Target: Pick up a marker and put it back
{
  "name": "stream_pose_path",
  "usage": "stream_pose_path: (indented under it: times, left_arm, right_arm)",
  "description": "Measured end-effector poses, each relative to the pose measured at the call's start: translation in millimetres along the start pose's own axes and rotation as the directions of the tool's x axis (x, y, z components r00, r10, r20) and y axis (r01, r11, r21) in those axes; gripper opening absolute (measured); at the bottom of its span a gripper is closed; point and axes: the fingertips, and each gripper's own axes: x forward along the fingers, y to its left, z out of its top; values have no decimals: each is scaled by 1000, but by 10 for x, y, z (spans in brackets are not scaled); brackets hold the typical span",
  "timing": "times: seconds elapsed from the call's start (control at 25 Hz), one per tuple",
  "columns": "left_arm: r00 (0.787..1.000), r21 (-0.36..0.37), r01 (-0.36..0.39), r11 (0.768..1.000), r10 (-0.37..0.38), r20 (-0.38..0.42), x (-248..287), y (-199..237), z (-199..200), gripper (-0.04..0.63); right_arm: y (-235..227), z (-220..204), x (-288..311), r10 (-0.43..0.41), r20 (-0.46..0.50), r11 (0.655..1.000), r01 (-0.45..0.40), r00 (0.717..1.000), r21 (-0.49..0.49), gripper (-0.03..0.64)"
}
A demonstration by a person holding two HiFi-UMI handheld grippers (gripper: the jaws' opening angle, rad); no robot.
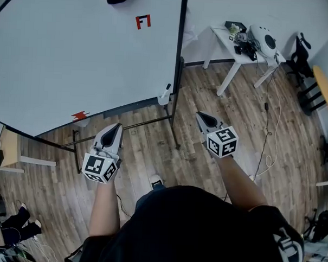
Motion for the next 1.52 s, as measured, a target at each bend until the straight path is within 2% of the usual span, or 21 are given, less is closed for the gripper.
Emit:
stream_pose_path:
  times: [0.44,0.8,1.0,1.52]
  left_arm:
    - [999,-10,51,999,-51,10,164,789,-42,12]
    - [995,-6,97,995,-97,6,296,1214,-95,12]
    - [994,-14,111,994,-111,4,315,1317,-120,12]
    - [991,0,127,992,-127,-32,438,1269,-221,12]
  right_arm:
    - [191,258,607,-51,-16,999,51,999,-12,-3]
    - [262,353,984,-88,-27,996,88,996,-2,-3]
    - [317,329,1079,-93,-40,996,94,995,5,-3]
    - [173,178,1200,-88,-49,995,89,995,34,-2]
